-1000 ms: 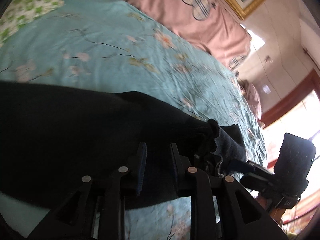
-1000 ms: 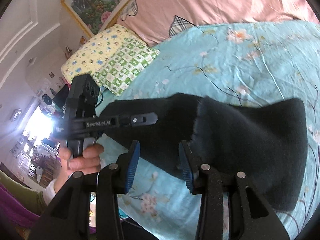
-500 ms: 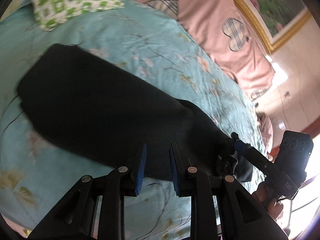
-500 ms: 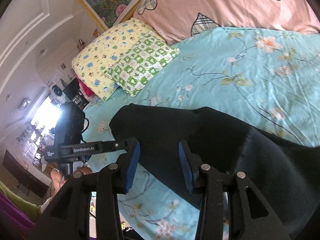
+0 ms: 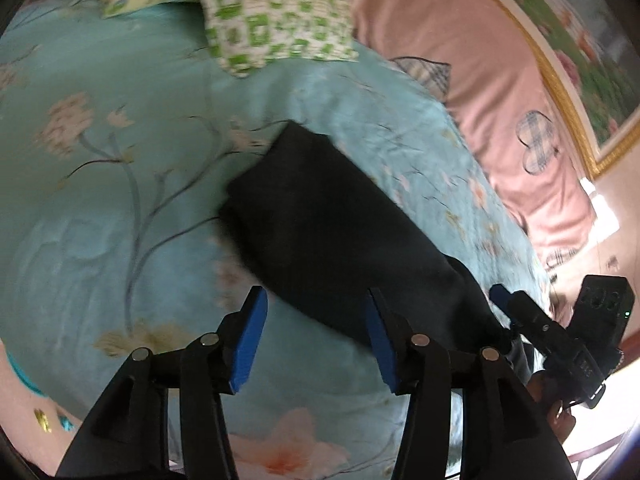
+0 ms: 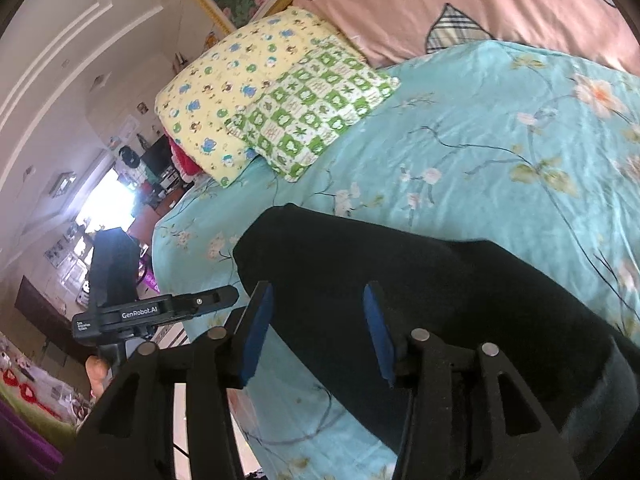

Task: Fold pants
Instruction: 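Lower the folded end onto the waistband and open both grippers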

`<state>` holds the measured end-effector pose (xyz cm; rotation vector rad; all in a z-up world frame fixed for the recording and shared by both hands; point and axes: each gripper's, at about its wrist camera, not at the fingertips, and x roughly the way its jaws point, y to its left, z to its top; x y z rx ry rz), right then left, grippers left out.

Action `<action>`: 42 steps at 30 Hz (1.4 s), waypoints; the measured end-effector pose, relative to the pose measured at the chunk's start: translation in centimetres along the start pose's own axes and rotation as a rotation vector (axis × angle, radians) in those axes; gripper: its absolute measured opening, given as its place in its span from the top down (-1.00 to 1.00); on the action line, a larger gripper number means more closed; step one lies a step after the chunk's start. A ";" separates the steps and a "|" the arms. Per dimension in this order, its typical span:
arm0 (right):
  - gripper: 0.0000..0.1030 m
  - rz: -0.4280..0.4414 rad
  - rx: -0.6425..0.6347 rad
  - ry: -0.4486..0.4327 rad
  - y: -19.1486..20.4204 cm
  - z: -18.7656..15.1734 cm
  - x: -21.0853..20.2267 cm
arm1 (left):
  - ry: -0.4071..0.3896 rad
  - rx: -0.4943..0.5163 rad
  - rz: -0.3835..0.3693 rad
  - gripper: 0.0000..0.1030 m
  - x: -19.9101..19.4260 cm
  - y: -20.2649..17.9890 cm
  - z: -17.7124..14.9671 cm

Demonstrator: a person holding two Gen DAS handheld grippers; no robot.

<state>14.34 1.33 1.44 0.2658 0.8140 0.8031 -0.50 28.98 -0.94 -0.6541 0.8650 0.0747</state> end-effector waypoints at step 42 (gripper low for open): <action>0.25 0.203 -0.319 0.578 2.1 9.9 22.8 | -0.026 -0.160 0.060 0.00 4.7 3.1 2.8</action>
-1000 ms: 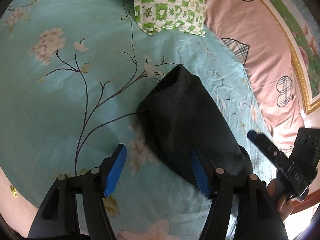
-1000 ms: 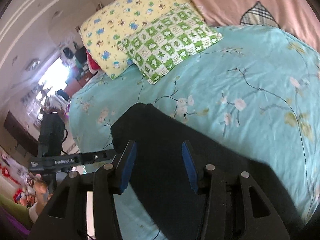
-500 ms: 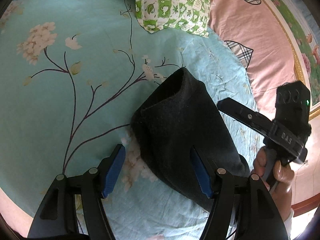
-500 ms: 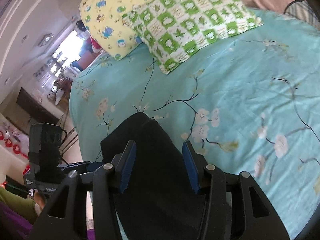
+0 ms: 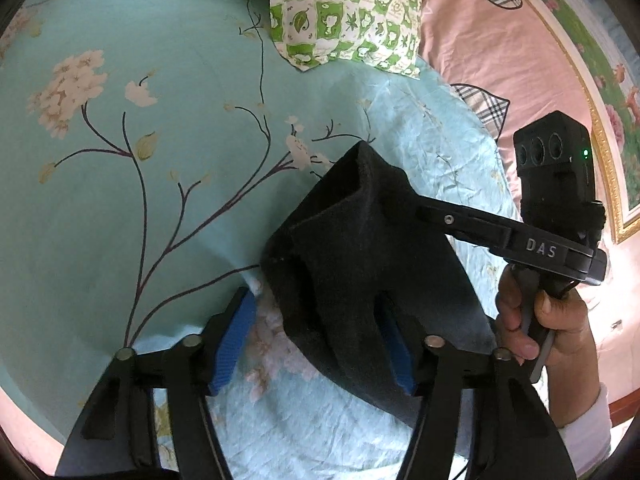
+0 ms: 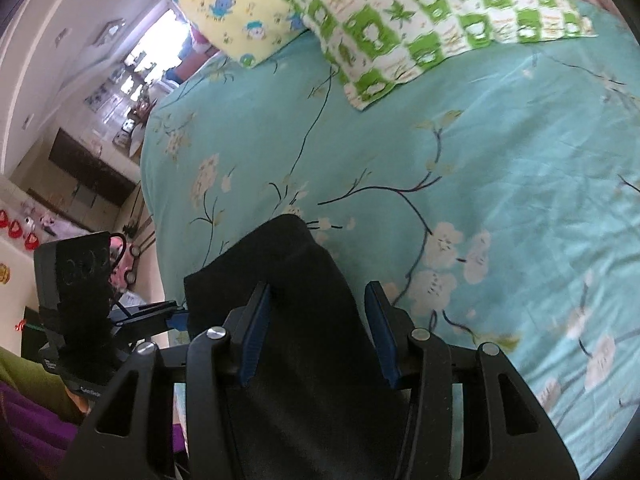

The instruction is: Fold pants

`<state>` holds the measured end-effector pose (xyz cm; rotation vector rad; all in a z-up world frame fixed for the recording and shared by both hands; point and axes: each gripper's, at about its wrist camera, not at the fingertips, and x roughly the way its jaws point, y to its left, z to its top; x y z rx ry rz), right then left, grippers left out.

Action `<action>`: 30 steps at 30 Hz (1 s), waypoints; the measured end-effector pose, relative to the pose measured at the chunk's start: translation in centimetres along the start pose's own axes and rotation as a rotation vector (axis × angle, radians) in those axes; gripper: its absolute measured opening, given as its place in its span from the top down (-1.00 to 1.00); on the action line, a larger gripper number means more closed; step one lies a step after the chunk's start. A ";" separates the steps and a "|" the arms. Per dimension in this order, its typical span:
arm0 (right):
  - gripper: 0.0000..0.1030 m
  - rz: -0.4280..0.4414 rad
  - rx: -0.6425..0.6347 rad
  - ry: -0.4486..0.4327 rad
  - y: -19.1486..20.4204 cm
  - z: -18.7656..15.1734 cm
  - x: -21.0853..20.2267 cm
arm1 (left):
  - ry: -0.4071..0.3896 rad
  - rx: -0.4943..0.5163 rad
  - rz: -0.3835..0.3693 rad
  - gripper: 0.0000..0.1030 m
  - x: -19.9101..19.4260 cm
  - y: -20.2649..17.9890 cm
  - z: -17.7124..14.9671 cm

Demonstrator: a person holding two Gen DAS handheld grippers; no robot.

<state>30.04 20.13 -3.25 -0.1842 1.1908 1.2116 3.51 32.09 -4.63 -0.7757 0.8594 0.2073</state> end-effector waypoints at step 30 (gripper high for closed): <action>0.63 0.050 0.086 -0.427 1.5 -9.7 -17.2 | -0.078 0.310 -0.185 0.61 -6.7 -14.9 -2.5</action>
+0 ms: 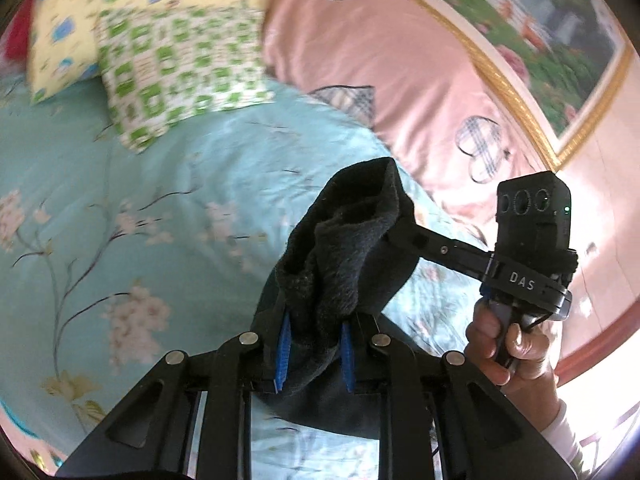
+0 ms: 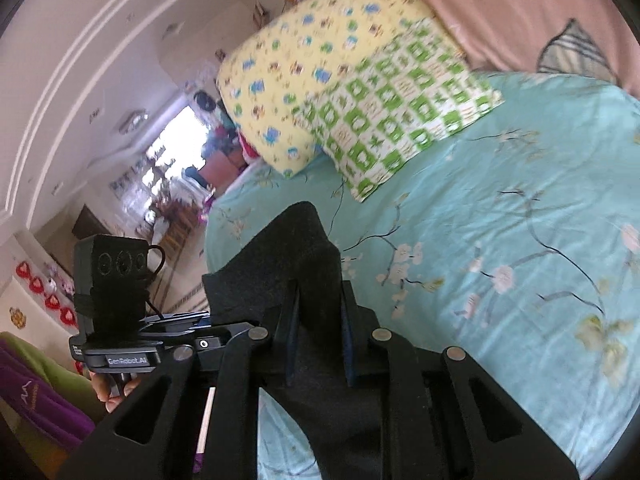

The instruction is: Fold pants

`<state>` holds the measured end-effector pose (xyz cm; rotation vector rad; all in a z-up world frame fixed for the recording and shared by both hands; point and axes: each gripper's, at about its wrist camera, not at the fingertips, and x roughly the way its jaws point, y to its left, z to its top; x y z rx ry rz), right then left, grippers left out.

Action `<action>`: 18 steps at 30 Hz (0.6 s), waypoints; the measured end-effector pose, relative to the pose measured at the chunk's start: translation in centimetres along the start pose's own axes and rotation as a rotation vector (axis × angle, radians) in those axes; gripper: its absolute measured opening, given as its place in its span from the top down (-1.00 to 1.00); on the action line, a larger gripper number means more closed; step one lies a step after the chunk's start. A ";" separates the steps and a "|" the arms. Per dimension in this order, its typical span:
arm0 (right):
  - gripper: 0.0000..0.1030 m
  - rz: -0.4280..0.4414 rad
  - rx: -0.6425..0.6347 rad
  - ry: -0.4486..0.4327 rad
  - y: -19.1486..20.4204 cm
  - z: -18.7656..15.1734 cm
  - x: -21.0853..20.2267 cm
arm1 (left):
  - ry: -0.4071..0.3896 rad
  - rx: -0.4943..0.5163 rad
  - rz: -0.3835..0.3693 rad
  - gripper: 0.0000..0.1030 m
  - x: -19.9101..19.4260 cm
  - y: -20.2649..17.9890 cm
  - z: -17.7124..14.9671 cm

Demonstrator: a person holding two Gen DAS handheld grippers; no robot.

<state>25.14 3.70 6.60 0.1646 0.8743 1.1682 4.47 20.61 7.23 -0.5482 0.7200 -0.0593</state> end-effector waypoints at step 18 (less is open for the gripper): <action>0.63 -0.038 0.107 -0.199 -2.6 -7.4 -10.4 | 0.111 0.194 -0.089 0.61 2.3 -10.8 -3.8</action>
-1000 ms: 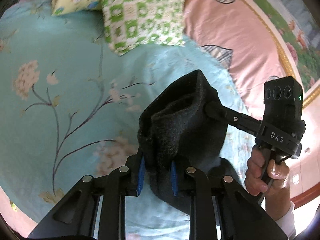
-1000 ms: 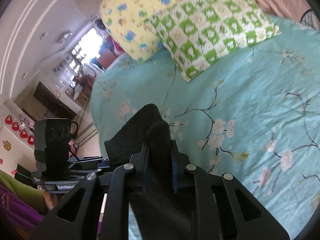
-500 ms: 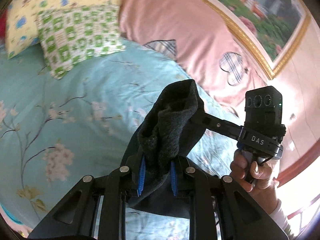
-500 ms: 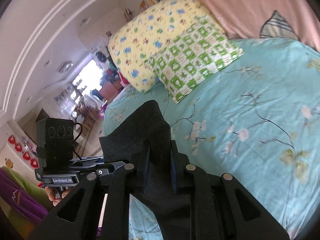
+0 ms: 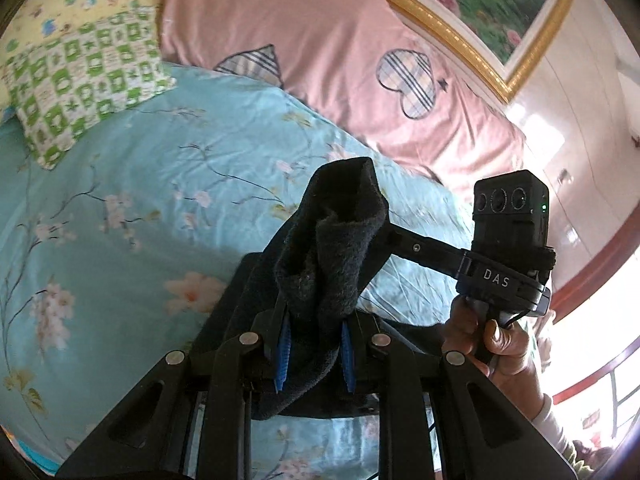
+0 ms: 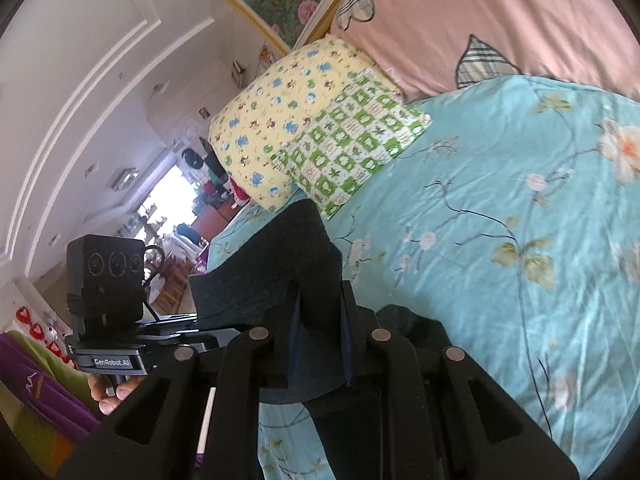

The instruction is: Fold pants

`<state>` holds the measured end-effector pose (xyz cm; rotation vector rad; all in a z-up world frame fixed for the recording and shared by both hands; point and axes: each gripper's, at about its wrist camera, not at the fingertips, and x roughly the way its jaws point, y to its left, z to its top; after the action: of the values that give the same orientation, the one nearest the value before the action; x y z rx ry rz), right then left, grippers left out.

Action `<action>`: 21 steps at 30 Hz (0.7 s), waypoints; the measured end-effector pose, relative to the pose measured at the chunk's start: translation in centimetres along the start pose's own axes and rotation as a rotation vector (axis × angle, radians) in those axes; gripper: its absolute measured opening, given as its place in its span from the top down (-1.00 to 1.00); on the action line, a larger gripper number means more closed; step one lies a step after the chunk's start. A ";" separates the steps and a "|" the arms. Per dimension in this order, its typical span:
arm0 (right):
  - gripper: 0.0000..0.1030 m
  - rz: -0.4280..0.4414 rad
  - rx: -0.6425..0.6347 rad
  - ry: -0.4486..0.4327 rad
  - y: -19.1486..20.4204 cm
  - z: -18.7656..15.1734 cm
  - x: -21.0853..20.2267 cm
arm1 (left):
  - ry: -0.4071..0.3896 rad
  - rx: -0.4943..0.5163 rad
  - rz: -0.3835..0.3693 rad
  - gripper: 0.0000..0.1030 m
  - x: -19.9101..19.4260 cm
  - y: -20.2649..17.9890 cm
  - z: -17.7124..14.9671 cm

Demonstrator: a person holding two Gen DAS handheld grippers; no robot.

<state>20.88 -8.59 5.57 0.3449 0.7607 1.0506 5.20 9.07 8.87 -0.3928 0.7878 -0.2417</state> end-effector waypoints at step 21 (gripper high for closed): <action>0.63 -0.076 0.139 -0.122 -5.1 -6.1 -8.3 | 0.127 0.173 -0.032 0.60 6.1 -8.1 -3.0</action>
<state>17.54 -18.88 1.53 0.4910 0.7329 0.8987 6.68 -1.11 6.55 -0.2285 0.8787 -0.3654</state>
